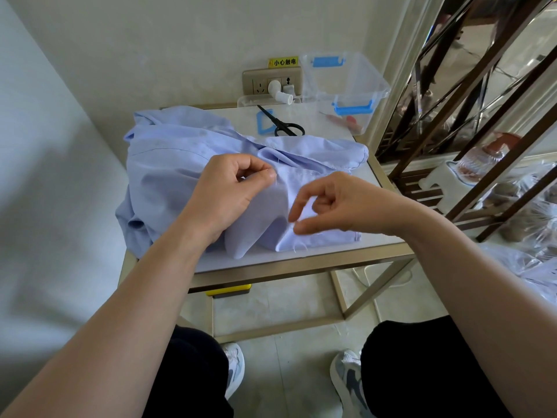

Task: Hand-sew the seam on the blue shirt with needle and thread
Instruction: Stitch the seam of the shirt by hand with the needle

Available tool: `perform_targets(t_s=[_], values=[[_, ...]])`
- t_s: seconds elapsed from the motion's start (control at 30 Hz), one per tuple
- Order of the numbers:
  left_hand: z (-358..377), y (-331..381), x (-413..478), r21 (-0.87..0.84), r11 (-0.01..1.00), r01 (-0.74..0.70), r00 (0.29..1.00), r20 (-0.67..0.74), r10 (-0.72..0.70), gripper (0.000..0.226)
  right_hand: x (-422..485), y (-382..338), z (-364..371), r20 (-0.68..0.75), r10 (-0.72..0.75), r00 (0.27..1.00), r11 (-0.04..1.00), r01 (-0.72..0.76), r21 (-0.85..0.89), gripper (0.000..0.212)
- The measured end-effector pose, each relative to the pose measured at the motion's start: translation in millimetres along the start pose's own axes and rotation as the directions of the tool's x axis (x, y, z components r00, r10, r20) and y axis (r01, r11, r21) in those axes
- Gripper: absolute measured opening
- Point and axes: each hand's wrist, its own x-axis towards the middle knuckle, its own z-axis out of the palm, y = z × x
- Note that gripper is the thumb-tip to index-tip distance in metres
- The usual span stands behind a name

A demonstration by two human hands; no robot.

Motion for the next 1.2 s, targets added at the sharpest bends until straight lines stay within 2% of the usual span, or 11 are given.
perform_targets(t_s=[0.1,0.17,0.3,0.43,0.7,0.8,0.87,1.0,1.2], values=[[-1,2,-1,-0.022,1.000,-0.004,0.999,0.048,0.005,0.012,4,2,-2,-0.295,0.035,0.955,0.990,0.008,0.144,0.013],[0,5,-3,-0.011,1.000,-0.016,0.996,0.082,0.017,0.013,6,2,0,-0.352,0.043,0.935,0.976,0.036,0.216,0.023],[1,8,-7,-0.010,1.000,-0.030,0.991,0.129,0.031,0.012,11,1,10,-0.328,0.028,0.944,0.990,0.020,0.142,0.010],[-3,6,-6,0.040,0.999,-0.001,0.993,0.119,-0.003,0.013,13,6,7,-0.377,0.043,0.925,0.988,0.015,0.150,0.021],[-4,6,-7,0.043,0.999,-0.014,0.996,0.083,0.011,0.016,13,8,7,-0.355,0.042,0.934,0.990,0.008,0.139,0.016],[-3,5,-8,0.025,1.000,0.007,0.996,0.093,-0.009,0.011,12,7,9,-0.358,0.035,0.933,0.989,0.019,0.146,0.012],[-3,4,-8,0.019,1.000,0.009,0.996,0.088,-0.011,0.009,12,5,9,-0.380,0.043,0.924,0.985,0.025,0.173,0.005],[-4,2,-6,-0.002,1.000,0.019,0.996,0.083,-0.019,0.008,13,3,7,-0.403,0.081,0.911,0.932,0.074,0.354,0.022],[-3,1,-4,-0.012,0.998,0.060,0.997,0.047,-0.059,0.008,14,6,11,-0.294,-0.093,0.951,0.953,0.171,0.252,0.015]])
